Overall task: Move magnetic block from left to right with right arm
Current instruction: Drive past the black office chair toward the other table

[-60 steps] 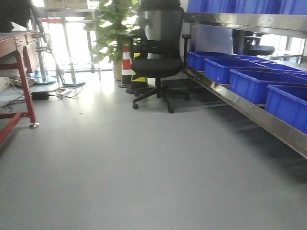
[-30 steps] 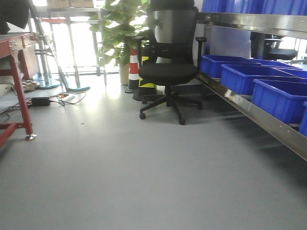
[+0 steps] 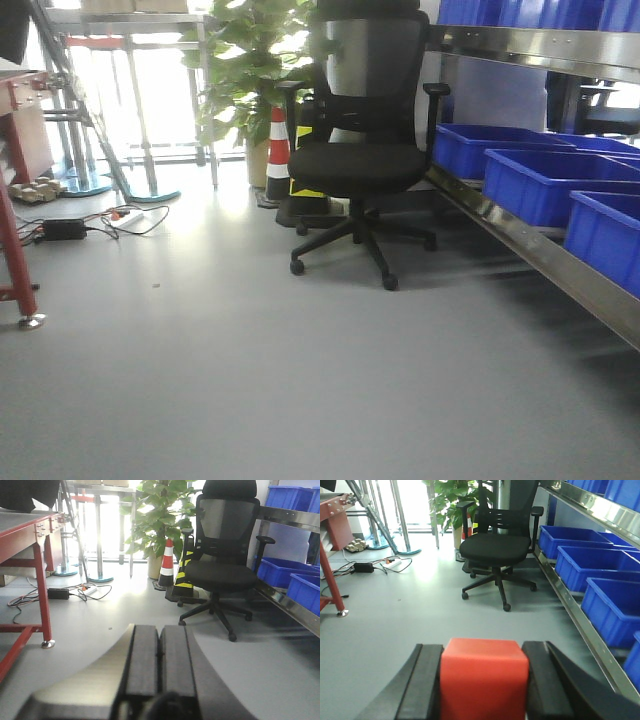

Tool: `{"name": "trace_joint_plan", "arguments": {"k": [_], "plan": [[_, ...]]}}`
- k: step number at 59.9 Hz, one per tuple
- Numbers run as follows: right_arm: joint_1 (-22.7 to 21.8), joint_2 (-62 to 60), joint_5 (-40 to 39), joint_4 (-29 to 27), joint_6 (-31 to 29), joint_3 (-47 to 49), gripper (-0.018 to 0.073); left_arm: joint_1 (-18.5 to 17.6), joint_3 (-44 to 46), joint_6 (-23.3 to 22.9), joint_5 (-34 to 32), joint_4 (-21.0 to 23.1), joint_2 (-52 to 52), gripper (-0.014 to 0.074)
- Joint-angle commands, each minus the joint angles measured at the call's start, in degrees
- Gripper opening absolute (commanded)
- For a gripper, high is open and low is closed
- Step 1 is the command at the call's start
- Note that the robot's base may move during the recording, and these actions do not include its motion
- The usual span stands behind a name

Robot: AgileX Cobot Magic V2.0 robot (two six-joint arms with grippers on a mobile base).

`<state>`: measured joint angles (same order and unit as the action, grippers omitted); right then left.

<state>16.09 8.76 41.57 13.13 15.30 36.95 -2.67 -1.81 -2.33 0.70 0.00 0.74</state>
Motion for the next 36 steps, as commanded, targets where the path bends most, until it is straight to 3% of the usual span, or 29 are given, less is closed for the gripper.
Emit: {"name": "trace_joint_plan", "arguments": {"k": [1, 36], "plan": [[-0.3, 1.0, -5.0, 0.9, -0.5, 1.5, 0.0193, -0.2, -0.6, -0.4, -5.2, 0.0, 0.8, -0.0116], [-0.3, 1.0, -5.0, 0.9, -0.5, 1.5, 0.0193, -0.2, -0.6, -0.4, -5.2, 0.0, 0.8, -0.0116]]}}
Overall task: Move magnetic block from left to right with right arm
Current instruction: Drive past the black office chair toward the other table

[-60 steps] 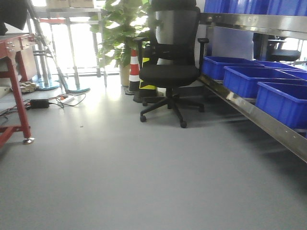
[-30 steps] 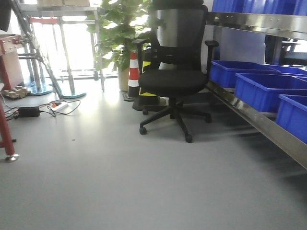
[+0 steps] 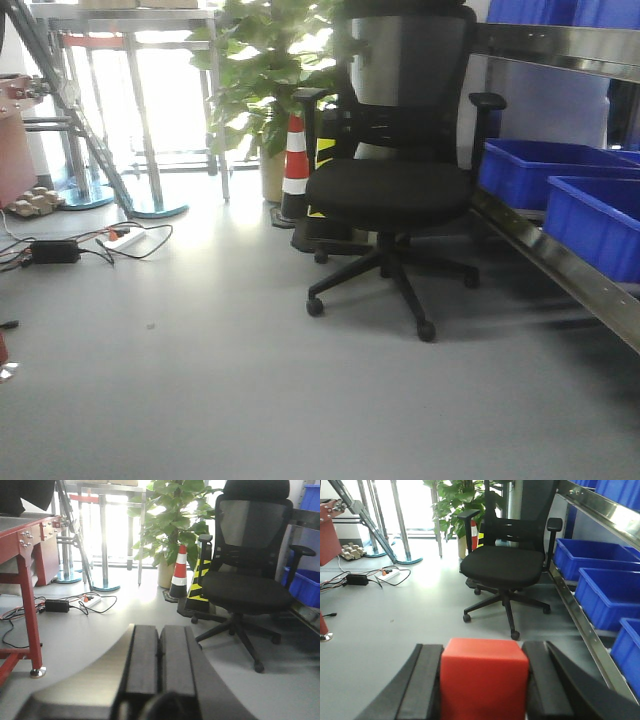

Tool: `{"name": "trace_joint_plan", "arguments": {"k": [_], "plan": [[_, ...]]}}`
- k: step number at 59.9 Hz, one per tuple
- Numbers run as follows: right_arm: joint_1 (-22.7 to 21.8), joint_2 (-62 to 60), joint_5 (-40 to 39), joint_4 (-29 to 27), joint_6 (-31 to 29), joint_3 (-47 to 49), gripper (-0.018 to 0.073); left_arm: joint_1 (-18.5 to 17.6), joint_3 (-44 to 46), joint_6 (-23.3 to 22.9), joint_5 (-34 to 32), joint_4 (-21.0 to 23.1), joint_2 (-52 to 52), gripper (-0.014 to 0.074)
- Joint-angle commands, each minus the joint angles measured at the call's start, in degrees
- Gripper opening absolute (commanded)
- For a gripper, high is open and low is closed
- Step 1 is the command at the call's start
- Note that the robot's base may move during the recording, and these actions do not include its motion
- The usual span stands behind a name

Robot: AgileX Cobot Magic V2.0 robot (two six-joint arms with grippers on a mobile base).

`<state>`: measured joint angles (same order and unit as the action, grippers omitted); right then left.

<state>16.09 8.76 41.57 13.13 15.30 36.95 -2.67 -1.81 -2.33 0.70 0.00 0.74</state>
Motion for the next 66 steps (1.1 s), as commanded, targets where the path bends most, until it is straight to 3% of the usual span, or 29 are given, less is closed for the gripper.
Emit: {"name": "trace_joint_plan", "arguments": {"k": [1, 66], "plan": [[-0.3, 1.0, -5.0, 0.9, -0.5, 1.5, 0.0193, -0.2, -0.6, -0.4, -5.2, 0.0, 0.8, -0.0116], [-0.3, 1.0, -5.0, 0.9, -0.5, 1.5, 0.0193, -0.2, -0.6, -0.4, -5.2, 0.0, 0.8, -0.0116]]}}
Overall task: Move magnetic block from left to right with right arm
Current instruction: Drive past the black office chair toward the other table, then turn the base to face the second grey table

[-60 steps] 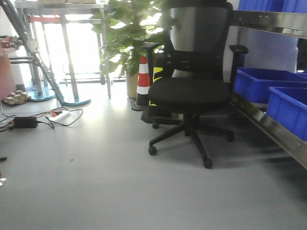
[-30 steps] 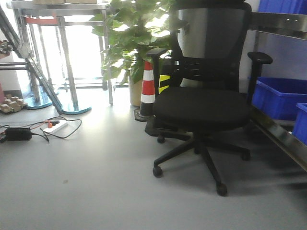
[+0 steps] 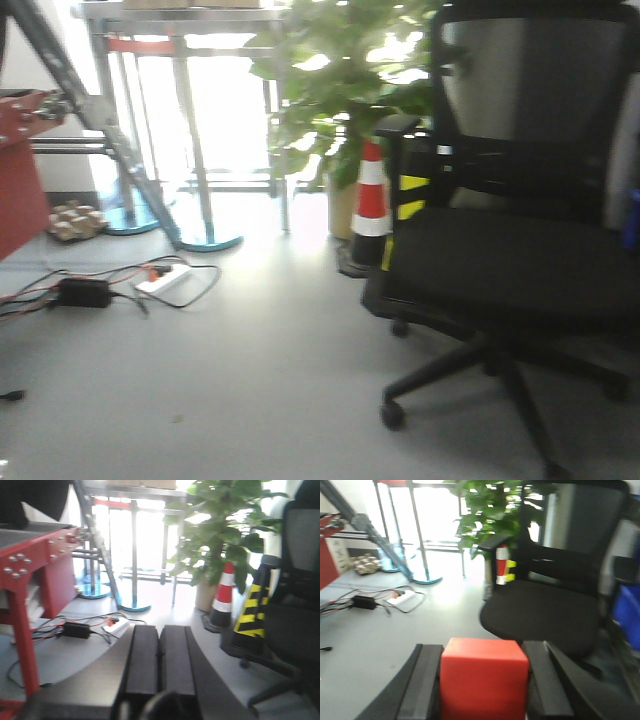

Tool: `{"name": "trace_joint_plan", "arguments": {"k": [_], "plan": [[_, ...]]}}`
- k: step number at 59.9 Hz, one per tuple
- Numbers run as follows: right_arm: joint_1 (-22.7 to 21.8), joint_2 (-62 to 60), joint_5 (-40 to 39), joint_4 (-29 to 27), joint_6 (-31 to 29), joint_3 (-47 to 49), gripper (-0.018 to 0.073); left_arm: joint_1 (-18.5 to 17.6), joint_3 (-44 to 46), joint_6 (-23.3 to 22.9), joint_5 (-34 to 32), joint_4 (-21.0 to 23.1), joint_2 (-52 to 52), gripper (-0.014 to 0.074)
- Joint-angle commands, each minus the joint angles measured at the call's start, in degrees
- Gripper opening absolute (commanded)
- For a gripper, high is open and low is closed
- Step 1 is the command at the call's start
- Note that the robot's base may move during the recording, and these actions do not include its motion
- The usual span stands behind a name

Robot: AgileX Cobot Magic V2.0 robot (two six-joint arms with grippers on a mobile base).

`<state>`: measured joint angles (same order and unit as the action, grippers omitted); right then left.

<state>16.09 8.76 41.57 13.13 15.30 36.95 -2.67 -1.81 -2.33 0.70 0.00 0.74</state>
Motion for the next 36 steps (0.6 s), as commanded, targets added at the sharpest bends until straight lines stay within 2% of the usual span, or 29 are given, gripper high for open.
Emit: {"name": "trace_joint_plan", "arguments": {"k": [1, 36], "plan": [[-0.3, 1.0, -5.0, 0.9, -0.5, 1.5, 0.0193, -0.2, -0.6, -0.4, -5.2, 0.0, 0.8, -0.0116], [-0.3, 1.0, -5.0, 0.9, -0.5, 1.5, 0.0193, -0.2, -0.6, -0.4, -5.2, 0.0, 0.8, -0.0116]]}}
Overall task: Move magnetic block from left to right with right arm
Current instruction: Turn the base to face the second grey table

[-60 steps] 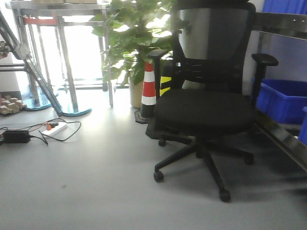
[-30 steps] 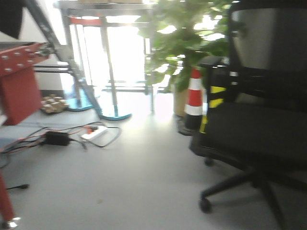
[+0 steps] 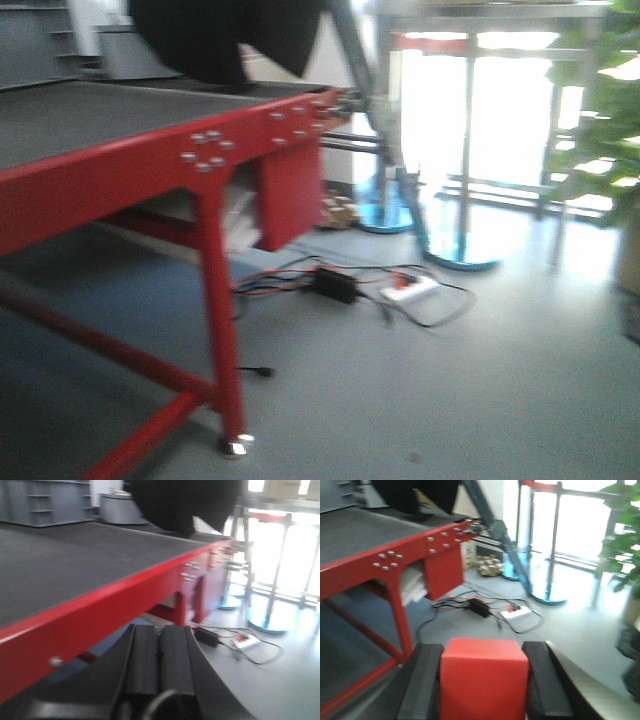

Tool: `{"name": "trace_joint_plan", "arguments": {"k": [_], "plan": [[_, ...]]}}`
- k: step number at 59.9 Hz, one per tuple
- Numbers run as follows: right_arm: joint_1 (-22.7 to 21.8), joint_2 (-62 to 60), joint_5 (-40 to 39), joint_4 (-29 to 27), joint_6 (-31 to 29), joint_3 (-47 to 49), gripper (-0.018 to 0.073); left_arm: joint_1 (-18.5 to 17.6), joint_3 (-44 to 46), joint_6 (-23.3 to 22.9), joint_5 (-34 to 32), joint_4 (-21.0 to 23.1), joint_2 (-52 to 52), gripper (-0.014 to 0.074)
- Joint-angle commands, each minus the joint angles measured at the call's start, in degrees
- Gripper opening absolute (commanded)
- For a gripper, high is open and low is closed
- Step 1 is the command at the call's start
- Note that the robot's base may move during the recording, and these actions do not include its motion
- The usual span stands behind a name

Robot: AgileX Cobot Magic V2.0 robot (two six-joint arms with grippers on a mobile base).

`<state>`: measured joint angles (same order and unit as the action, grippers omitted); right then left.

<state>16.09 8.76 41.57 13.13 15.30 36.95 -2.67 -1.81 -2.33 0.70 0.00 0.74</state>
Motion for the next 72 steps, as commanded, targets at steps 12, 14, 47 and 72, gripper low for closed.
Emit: {"name": "trace_joint_plan", "arguments": {"k": [12, 14, 47, 72], "plan": [[-0.3, 1.0, -5.0, 0.9, -0.5, 1.5, 0.0193, -0.2, -0.6, -0.4, -5.2, 0.0, 0.8, -0.0116], [-0.3, 1.0, -5.0, 0.9, -0.5, 1.5, 0.0193, -0.2, -0.6, -0.4, -5.2, 0.0, 0.8, -0.0116], [-0.3, 1.0, -5.0, 0.9, -0.5, 1.5, 0.0193, -0.2, -0.6, -0.4, -5.2, 0.0, 0.8, -0.0116], [-0.3, 1.0, -5.0, 0.9, -0.5, 1.5, 0.0193, -0.2, -0.6, -0.4, -5.2, 0.0, 0.8, -0.0116]]}}
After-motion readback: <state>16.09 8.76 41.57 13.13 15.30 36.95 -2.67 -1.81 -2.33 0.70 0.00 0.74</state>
